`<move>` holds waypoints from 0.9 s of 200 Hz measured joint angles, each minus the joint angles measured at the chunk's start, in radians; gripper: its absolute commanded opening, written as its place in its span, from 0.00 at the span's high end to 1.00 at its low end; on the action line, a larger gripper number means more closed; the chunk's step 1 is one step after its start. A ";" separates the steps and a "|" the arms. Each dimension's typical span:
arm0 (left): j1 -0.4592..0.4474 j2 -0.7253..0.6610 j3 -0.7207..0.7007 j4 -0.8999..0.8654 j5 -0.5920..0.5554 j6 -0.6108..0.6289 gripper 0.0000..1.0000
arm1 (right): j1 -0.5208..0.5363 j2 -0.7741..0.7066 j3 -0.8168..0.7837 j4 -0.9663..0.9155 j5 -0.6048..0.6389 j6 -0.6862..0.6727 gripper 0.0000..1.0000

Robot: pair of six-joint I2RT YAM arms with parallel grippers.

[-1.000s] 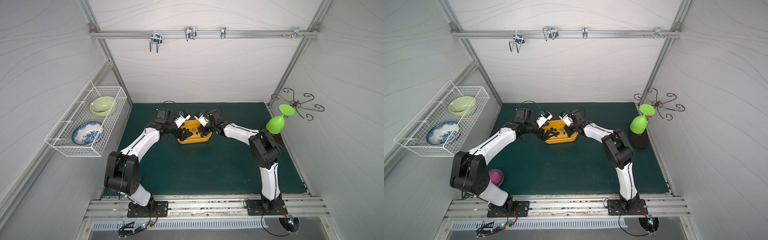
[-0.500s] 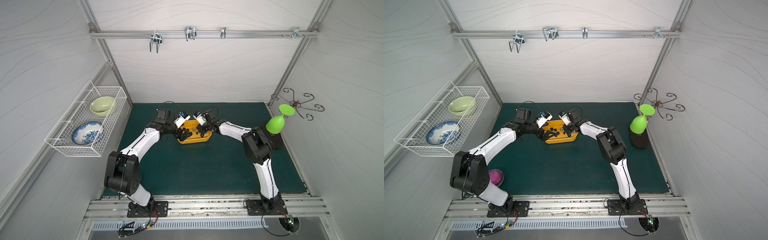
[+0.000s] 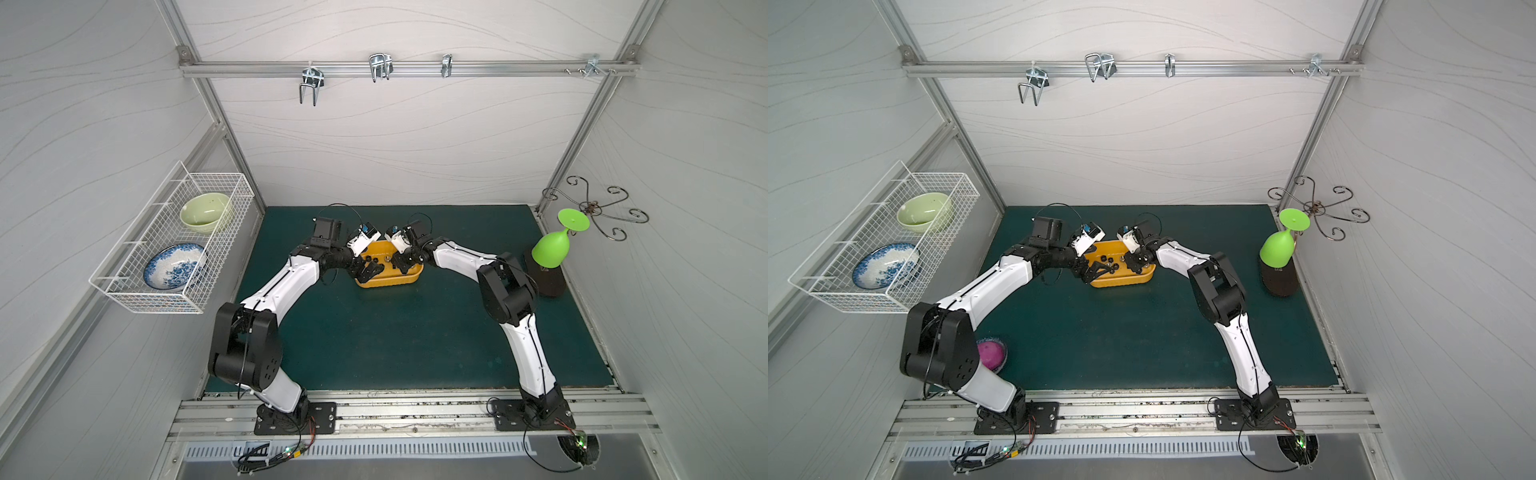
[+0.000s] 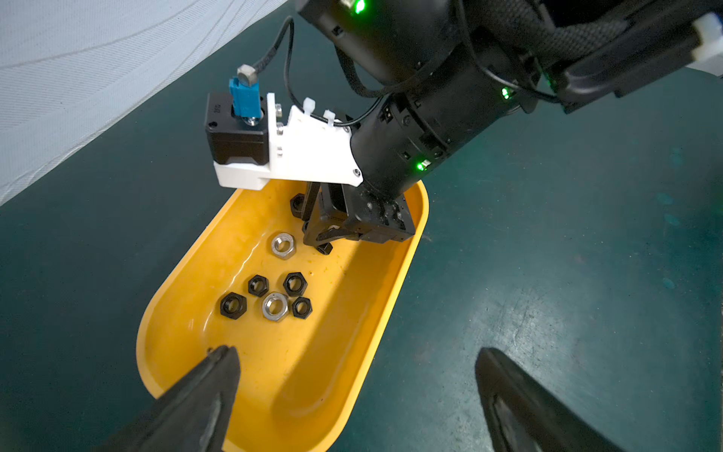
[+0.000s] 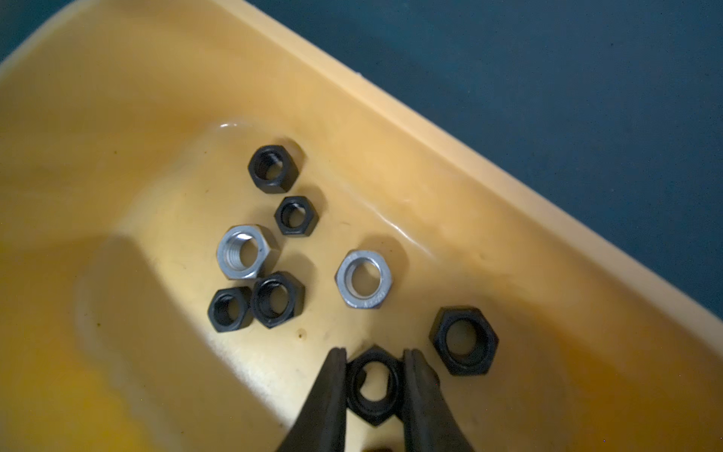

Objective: Put the nuts on the desktop into the storage box
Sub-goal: Place the nut in the storage box.

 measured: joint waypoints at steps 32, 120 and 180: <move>0.000 0.000 0.000 -0.003 0.000 0.000 0.01 | 0.000 0.001 0.015 -0.022 0.013 0.001 0.77; 0.000 0.000 -0.002 -0.006 -0.004 0.007 0.01 | 0.008 0.019 0.053 -0.040 0.045 0.002 0.47; 0.000 -0.008 -0.013 -0.005 -0.014 0.007 0.01 | 0.014 -0.018 0.031 -0.037 0.045 0.022 0.29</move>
